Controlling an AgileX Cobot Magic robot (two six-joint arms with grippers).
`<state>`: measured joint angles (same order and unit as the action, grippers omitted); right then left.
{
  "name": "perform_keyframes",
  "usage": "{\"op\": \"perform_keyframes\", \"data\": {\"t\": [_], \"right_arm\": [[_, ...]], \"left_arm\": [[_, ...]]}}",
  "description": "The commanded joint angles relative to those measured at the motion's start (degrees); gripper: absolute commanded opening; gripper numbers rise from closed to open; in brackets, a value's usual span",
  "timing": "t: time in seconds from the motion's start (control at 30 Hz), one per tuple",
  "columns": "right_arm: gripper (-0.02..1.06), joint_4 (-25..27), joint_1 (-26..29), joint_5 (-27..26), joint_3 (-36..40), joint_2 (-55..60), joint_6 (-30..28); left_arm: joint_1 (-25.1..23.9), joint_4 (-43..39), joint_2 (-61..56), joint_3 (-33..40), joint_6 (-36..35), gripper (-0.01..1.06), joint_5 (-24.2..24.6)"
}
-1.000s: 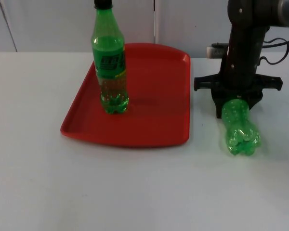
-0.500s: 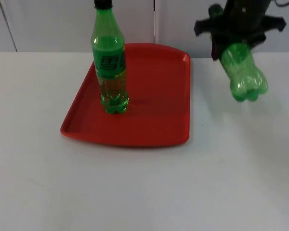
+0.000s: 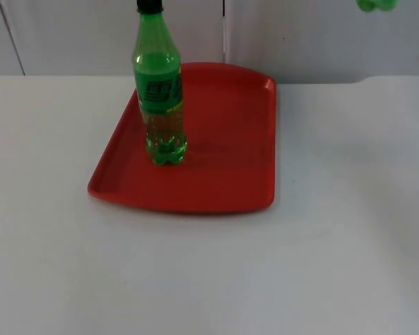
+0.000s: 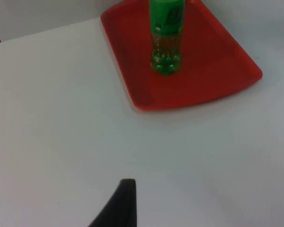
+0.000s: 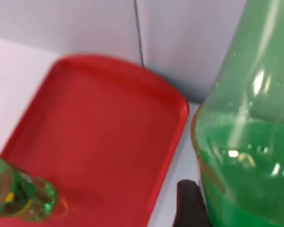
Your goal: Place the bottle upright on the tray.
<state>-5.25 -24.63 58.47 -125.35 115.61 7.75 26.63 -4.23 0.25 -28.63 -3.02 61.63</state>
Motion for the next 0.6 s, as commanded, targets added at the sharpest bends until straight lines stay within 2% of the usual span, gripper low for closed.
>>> {"op": "perform_keyframes", "data": {"t": [0.0, 0.17, 0.2, 0.3, 0.33, 0.37, 0.47, 0.5, 0.53, 0.57], "right_arm": [[0.00, -1.41, -1.33, -2.39, 2.02, -3.00, -0.74], [0.00, -2.31, -3.41, -9.88, 11.54, -9.86, 0.25], [0.00, -2.31, -3.41, -9.88, 11.54, -9.86, 0.25], [0.00, -2.05, -3.41, -19.65, 21.48, -16.04, 1.29], [0.00, -2.17, -3.41, -25.62, 27.96, -19.40, 1.28], [0.00, -2.17, -3.41, -25.62, 27.96, -19.40, 1.28], [0.00, -2.39, -3.41, -40.99, 41.38, -26.76, 0.48], [0.00, -2.39, -3.41, -43.95, 43.83, -27.98, 0.35], [0.00, -2.39, -3.41, -49.77, 48.65, -30.33, 0.35], [0.00, -2.39, -3.41, -58.47, 54.84, -33.46, 0.35]], "left_arm": [[0.27, -0.34, -0.25, 0.29, 0.06, 1.05, -0.06], [0.27, -0.34, -0.25, 0.29, 0.06, 1.05, -0.06], [0.27, -0.34, -0.25, 0.29, 0.06, 1.05, -0.06], [0.27, -0.34, -0.25, 0.29, 0.06, 1.05, -0.06], [0.27, -0.34, -0.25, 0.29, 0.06, 1.05, -0.06], [0.27, -0.34, -0.25, 0.29, 0.06, 1.05, -0.06], [0.27, -0.34, -0.25, 0.29, 0.06, 1.05, -0.06], [0.27, -0.34, -0.25, 0.29, 0.06, 1.05, -0.06], [0.27, -0.34, -0.25, 0.29, 0.06, 1.05, -0.06], [0.27, -0.34, -0.25, 0.29, 0.06, 1.05, -0.06]]}}
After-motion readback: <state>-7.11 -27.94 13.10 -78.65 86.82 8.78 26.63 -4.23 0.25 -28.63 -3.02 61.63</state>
